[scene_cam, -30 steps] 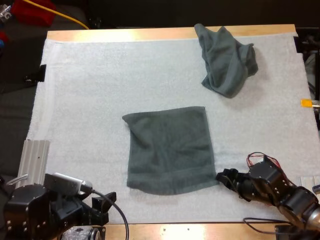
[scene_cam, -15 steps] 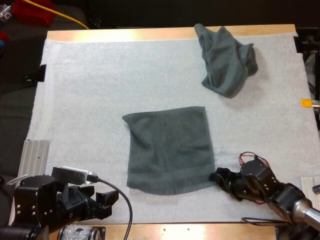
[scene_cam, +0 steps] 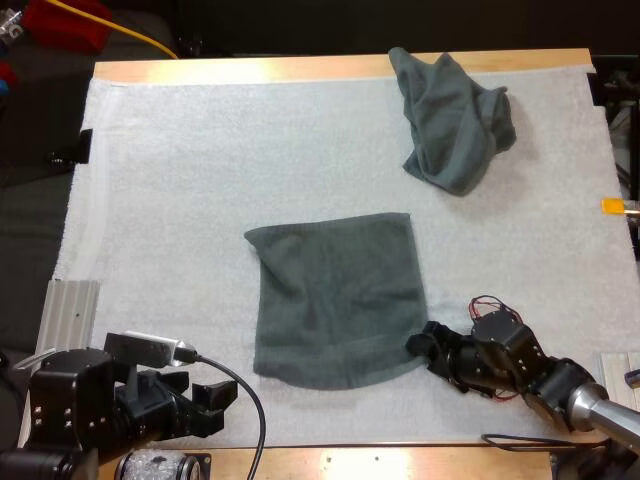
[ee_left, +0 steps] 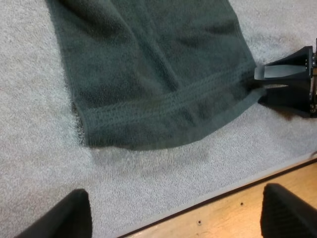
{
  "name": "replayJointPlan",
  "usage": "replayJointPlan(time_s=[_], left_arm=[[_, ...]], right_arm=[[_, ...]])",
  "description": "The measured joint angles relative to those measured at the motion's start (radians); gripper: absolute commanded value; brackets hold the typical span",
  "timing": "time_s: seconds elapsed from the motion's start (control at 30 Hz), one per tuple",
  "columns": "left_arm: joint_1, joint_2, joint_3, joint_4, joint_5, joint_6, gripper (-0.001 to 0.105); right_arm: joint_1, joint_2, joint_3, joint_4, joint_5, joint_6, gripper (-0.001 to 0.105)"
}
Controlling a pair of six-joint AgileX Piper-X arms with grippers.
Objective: Pick towel from pile, fold and stack
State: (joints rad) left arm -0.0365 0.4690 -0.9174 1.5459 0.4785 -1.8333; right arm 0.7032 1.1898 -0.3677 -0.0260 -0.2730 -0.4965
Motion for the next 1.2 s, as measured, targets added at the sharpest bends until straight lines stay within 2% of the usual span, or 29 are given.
replayJointPlan(time_s=[0.23,0.47,0.7,0.9,1.03,1.2], left_arm=[[0.000,0.000,0.000,-0.003,0.000,0.000,0.069],[0.000,0.000,0.000,-0.005,0.000,0.000,0.069],[0.000,0.000,0.033,-0.036,0.000,0.000,0.069],[0.000,0.001,0.117,-0.057,0.003,0.000,0.069],[0.000,0.002,0.182,-0.099,0.040,-0.016,0.069],[0.000,0.030,0.255,-0.165,0.077,-0.039,0.069]], right_arm=[[0.000,0.013,0.000,0.007,0.000,0.003,0.027],[0.000,0.014,0.000,0.014,0.002,-0.003,0.002],[0.000,0.014,0.000,0.027,0.002,-0.061,0.002],[0.000,-0.030,0.000,0.130,0.035,-0.160,0.002],[0.000,-0.075,0.000,0.204,0.081,-0.208,0.002],[0.000,-0.122,0.000,0.258,0.143,-0.222,0.002]])
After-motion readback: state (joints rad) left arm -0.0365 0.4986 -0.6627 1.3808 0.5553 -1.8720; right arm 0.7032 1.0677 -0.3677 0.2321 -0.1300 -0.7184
